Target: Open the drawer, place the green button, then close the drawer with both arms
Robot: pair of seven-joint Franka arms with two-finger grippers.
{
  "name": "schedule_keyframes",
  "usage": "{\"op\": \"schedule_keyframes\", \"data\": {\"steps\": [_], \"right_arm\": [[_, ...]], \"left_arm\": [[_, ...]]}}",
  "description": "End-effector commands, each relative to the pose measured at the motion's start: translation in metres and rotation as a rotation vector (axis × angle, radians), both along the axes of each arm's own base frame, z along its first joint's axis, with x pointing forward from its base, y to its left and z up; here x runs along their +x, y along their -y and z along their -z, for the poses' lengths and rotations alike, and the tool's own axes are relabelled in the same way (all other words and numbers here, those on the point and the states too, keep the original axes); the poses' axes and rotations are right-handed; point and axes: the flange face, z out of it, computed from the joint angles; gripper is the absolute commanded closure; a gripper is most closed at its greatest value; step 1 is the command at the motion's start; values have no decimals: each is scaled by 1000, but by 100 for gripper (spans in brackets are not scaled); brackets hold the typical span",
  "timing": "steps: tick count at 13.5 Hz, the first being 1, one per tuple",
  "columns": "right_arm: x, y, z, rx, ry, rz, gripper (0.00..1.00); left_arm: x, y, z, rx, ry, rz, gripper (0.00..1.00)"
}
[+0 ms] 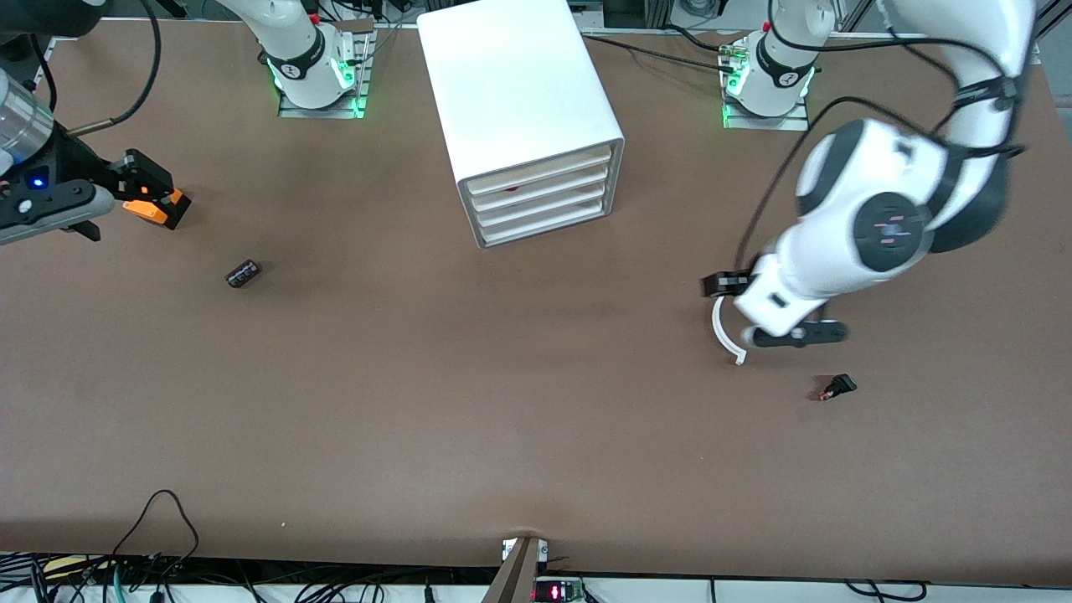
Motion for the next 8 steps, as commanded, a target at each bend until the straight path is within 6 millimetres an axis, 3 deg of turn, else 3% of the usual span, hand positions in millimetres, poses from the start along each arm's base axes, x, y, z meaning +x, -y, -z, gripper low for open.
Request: {"op": "schedule_keyframes", "data": {"steps": [1,5,7,8], "right_arm": [[3,-4,-7,19,14,88,0],[3,-2,-7,16,17,141,0],[5,1,-27,29,55,147,0],[8,-2,-22,27,47,145,0]], "left_arm": [[-15,-43,-35,-1,-1,65,0],[-35,-126,-76,4,3,107,0],[-46,-152,-93,5,15,131,0],[-50,-164,-101,5,27,132,0]]}}
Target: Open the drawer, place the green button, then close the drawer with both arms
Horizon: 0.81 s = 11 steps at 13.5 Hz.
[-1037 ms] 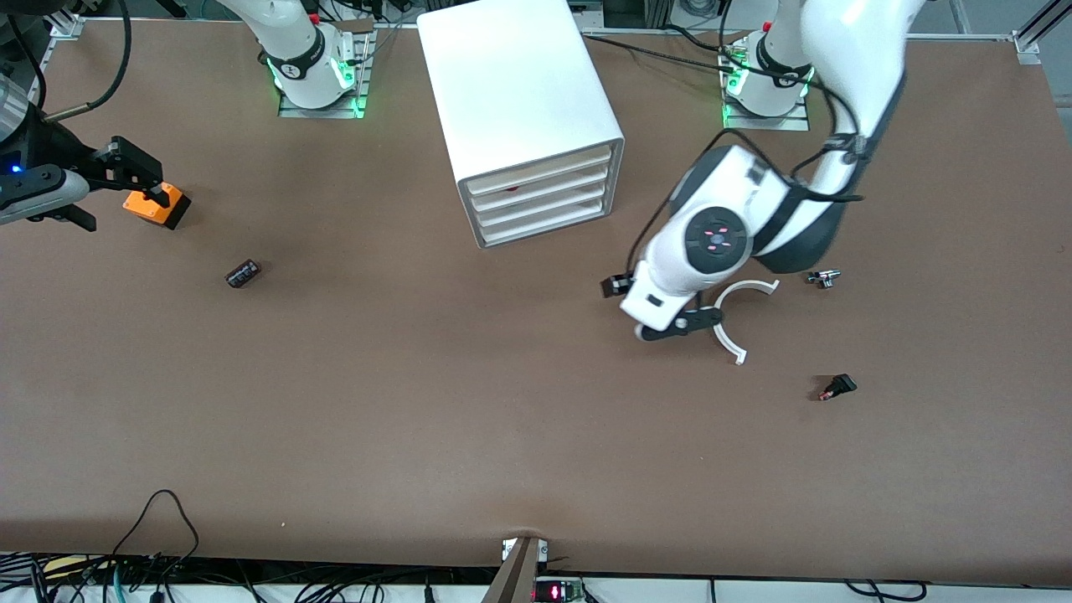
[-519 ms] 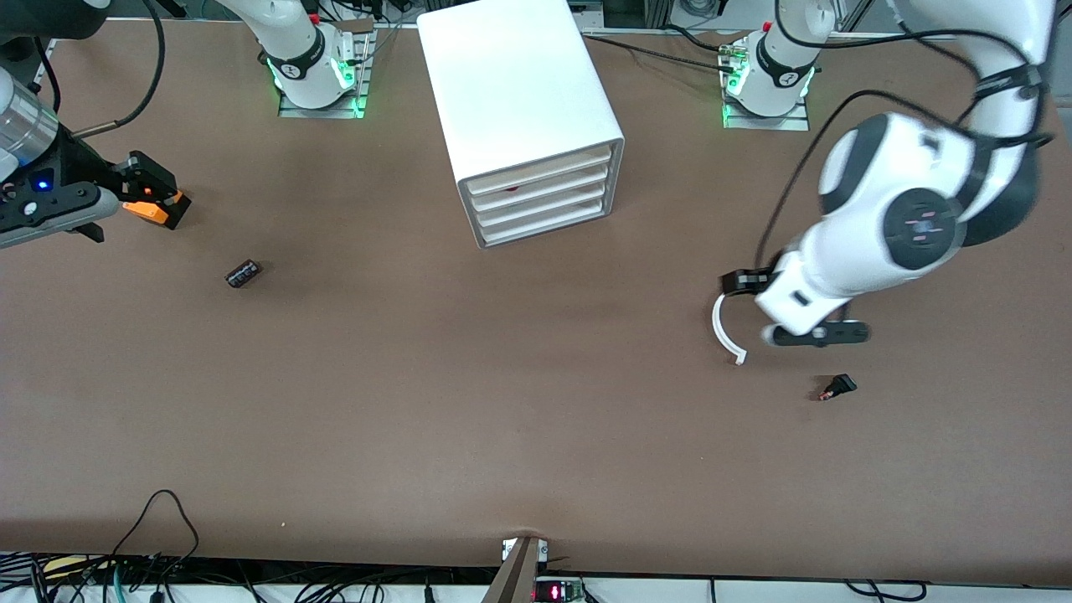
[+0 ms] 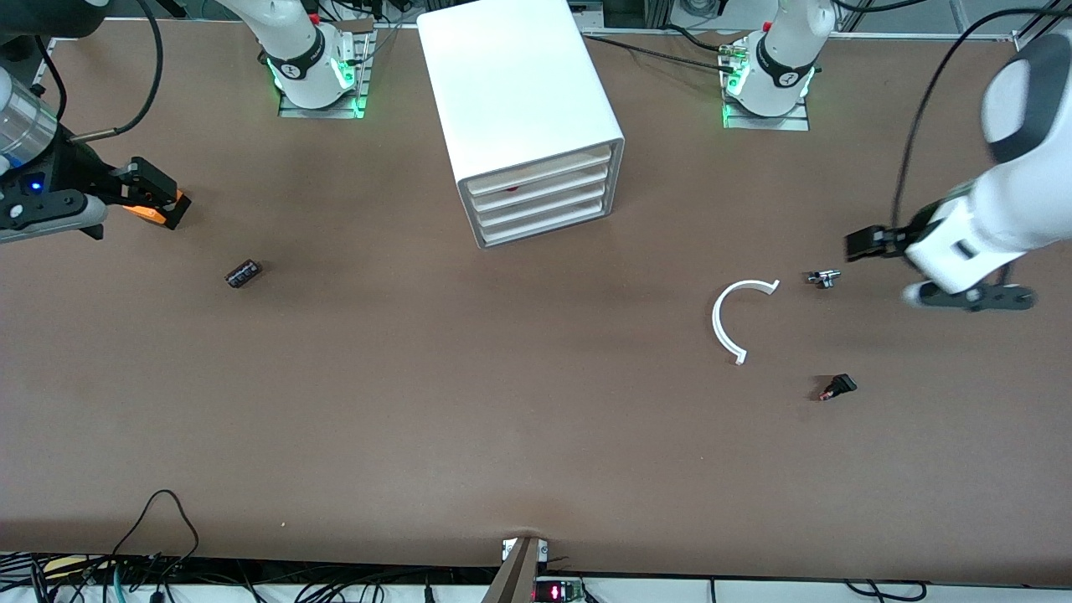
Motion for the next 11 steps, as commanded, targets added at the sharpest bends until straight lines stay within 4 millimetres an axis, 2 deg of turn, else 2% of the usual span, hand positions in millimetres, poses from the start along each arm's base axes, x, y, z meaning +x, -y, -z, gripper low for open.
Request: {"op": "schedule_keyframes", "data": {"steps": [1,4,11], "right_arm": [[14,-4,4,-6,-7,11,0],[15,-4,0,1,-4,10,0],[15,-3,0,7,-6,16,0]], "left_arm": [[-24,-25,-21,-15,21,24,0],[-41,-39,-43,3,33,2,0],[-113,-36,-62,8,37,6,0]]}}
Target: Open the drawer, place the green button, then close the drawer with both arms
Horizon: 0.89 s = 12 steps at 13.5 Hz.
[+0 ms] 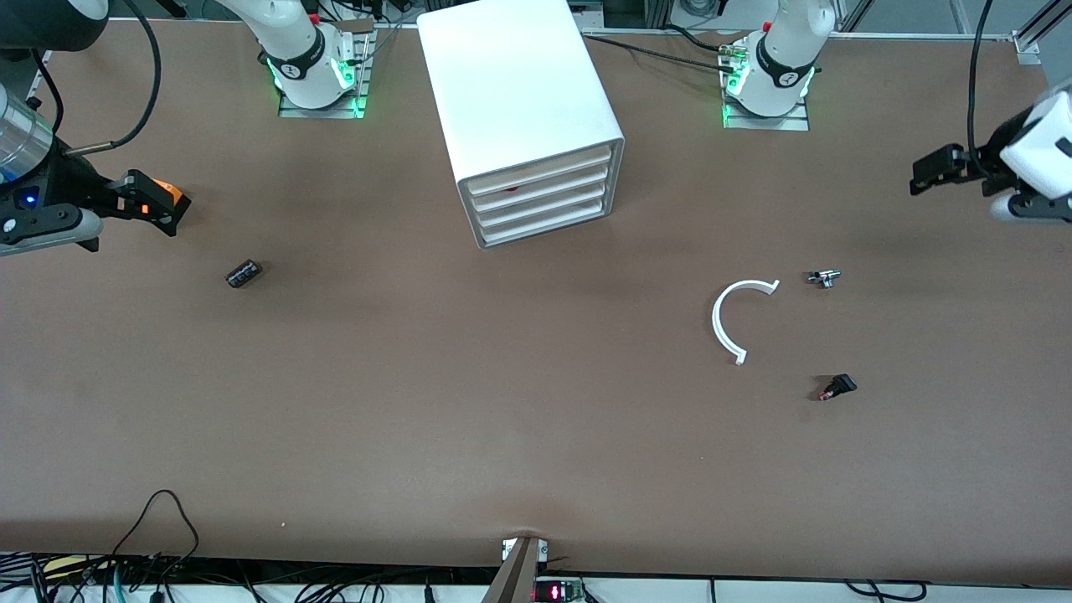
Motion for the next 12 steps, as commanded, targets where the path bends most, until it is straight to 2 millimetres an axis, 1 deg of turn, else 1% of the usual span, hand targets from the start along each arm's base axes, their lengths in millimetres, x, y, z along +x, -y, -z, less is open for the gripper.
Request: {"op": "schedule_keyframes", "data": {"steps": [1,2,3,4,6,10,12], "right_arm": [[0,-1,-6,13,-1,15,0],[0,-1,-5,12,-4,14,0],[0,-1,-6,13,-3,15,0],[0,-1,-6,13,-3,15,0],[0,-1,-5,12,-4,15,0],[0,-1,-6,12,-3,13,0],[0,-1,-6,13,-1,13,0]], "left_arm": [[-32,-4,-9,-3,27,20,0],[-32,-6,-12,-6,36,33,0],[-31,-13,-14,-15,43,70,0],[-32,-22,-15,-20,44,75,0],[-29,-29,-23,-22,55,63,0],[-23,-18,-32,-25,80,65,0],[-8,-16,-39,-26,90,71,0]]}}
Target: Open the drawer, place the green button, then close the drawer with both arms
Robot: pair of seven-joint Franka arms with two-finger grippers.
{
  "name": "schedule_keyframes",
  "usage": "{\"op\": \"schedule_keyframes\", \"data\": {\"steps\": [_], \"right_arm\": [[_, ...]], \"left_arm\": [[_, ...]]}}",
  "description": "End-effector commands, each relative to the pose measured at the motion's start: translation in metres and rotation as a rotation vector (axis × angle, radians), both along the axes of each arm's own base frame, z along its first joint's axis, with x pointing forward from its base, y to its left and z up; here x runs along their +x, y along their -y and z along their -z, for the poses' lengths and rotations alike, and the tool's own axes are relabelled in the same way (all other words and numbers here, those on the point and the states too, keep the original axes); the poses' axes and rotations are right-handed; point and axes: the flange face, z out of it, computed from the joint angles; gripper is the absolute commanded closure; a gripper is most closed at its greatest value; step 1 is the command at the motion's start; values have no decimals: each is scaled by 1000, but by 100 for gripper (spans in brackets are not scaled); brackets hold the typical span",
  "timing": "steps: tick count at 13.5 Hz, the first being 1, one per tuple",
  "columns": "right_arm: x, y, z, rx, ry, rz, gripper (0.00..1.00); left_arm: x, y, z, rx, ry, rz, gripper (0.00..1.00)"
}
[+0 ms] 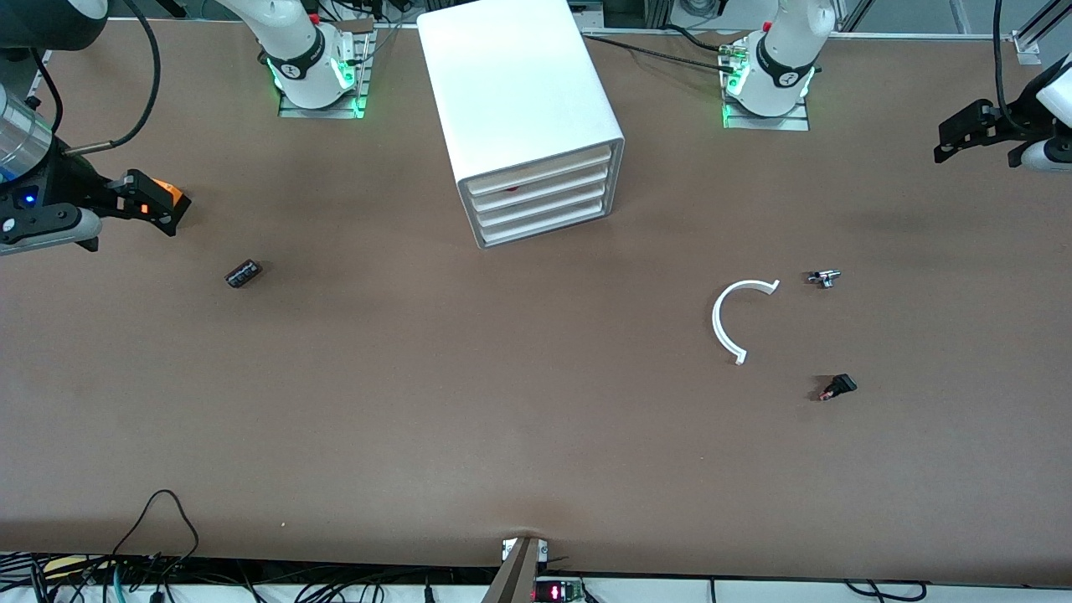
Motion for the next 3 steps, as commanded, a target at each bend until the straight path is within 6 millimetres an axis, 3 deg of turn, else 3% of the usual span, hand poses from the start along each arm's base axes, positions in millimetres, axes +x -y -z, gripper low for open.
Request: {"op": "schedule_keyframes", "data": {"steps": [1,3], "right_arm": [[0,-1,-6,13,-2,15,0],[0,-1,-6,13,-2,15,0]], "left_arm": [[23,4,-14,-14,15,22,0],[24,4,-13,-13,1,23,0]]}}
